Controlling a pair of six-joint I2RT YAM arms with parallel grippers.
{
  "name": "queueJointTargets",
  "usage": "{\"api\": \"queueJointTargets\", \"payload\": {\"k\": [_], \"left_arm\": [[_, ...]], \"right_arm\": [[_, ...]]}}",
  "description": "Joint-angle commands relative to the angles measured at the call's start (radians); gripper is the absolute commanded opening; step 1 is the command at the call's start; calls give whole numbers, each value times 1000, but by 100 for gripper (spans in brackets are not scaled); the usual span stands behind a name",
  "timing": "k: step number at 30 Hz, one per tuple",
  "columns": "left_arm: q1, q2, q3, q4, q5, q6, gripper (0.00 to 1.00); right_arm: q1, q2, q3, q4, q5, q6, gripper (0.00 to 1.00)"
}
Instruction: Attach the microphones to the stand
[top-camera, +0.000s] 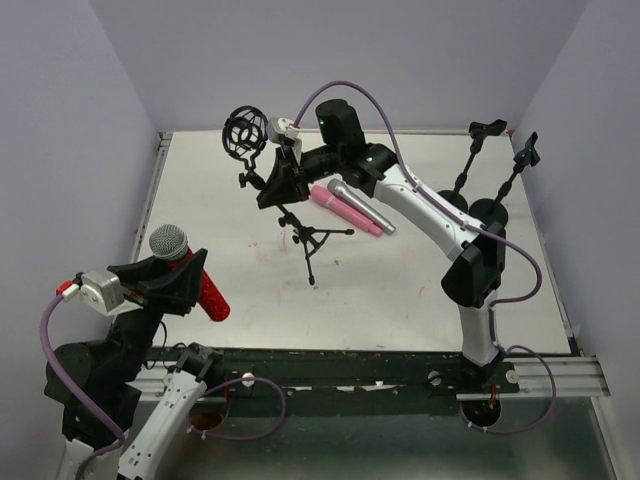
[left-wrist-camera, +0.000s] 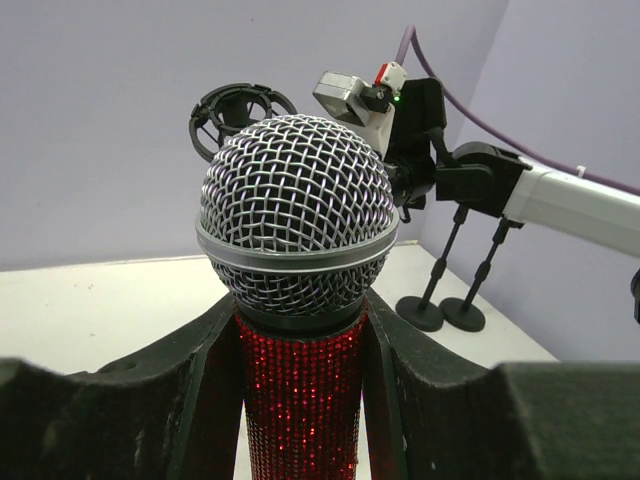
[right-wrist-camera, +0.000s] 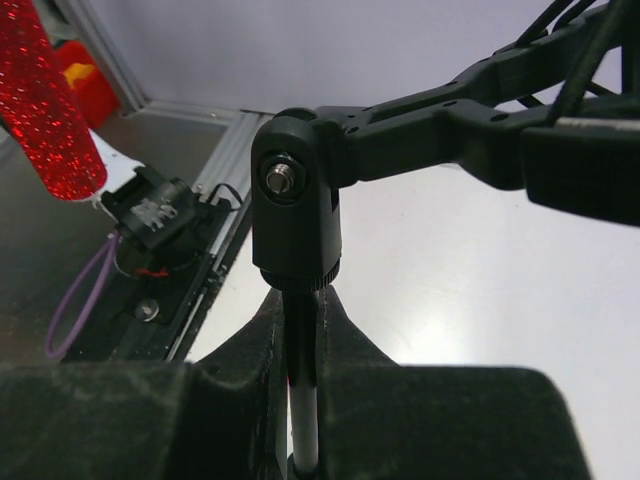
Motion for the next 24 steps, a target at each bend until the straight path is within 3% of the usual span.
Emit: {"api": "queueJointTargets", "payload": {"k": [1, 16, 24], "left_arm": [[3, 66, 31, 72, 32, -68, 0], [2, 146, 48, 107, 73, -97, 0], [4, 163, 47, 107, 82, -106, 0]], "right_arm": [[3, 26, -12, 225, -192, 104, 0], [5, -36, -277, 196, -250, -100, 1], [3, -72, -306, 256, -235, -56, 1]]}}
